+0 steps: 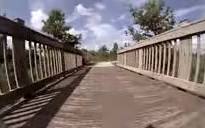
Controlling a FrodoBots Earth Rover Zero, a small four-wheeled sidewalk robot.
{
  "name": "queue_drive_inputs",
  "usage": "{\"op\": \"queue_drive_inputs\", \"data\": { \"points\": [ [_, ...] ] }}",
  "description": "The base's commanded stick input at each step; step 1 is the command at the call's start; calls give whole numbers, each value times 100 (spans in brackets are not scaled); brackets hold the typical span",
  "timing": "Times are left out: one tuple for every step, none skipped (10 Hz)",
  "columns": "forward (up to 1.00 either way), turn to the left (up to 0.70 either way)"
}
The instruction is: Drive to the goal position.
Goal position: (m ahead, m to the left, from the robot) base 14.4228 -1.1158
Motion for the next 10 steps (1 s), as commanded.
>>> {"op": "queue_drive_inputs", "data": {
  "points": [
    [85, 0],
    [85, 0],
    [85, 0],
    [85, 0],
    [85, 0],
    [85, 0],
    [85, 0],
    [85, 0],
    [85, 0],
    [85, 0]
  ]
}}
